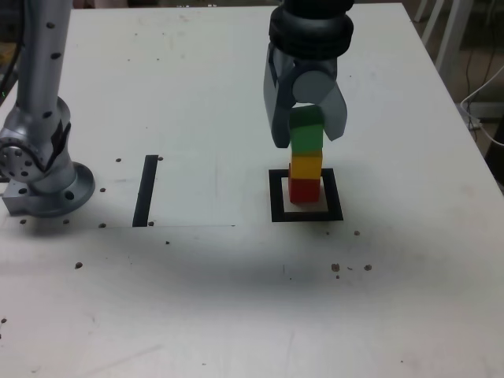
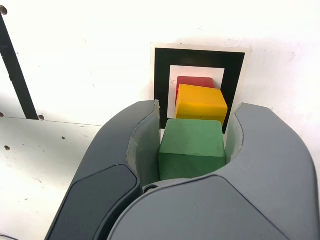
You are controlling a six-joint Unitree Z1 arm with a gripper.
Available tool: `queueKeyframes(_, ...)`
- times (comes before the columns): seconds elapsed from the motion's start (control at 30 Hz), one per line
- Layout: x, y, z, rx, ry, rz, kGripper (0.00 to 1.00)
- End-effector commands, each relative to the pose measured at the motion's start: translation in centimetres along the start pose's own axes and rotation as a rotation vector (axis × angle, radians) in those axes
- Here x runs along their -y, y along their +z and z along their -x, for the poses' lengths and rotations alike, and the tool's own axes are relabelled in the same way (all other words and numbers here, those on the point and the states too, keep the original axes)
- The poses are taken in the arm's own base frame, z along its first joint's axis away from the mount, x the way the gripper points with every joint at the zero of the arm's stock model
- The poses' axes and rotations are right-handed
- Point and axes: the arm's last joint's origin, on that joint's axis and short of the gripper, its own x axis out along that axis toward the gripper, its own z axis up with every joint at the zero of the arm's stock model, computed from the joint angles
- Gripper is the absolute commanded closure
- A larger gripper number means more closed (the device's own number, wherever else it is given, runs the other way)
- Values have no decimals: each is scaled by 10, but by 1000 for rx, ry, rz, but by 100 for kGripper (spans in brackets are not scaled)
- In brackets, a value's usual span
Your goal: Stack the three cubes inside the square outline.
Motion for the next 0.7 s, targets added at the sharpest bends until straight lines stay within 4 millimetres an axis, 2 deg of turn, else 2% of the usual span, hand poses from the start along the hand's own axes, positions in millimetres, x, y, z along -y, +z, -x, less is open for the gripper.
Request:
queueKeyframes(0.0,0,2,-3,0,-1,1,68)
queueKeyframes(0.27,-2,5,-7,-3,1,8,63)
queueKeyframes(0.47,-3,5,-8,4,1,8,49)
queueKeyframes(0.67,-3,1,-12,-14,-6,6,41)
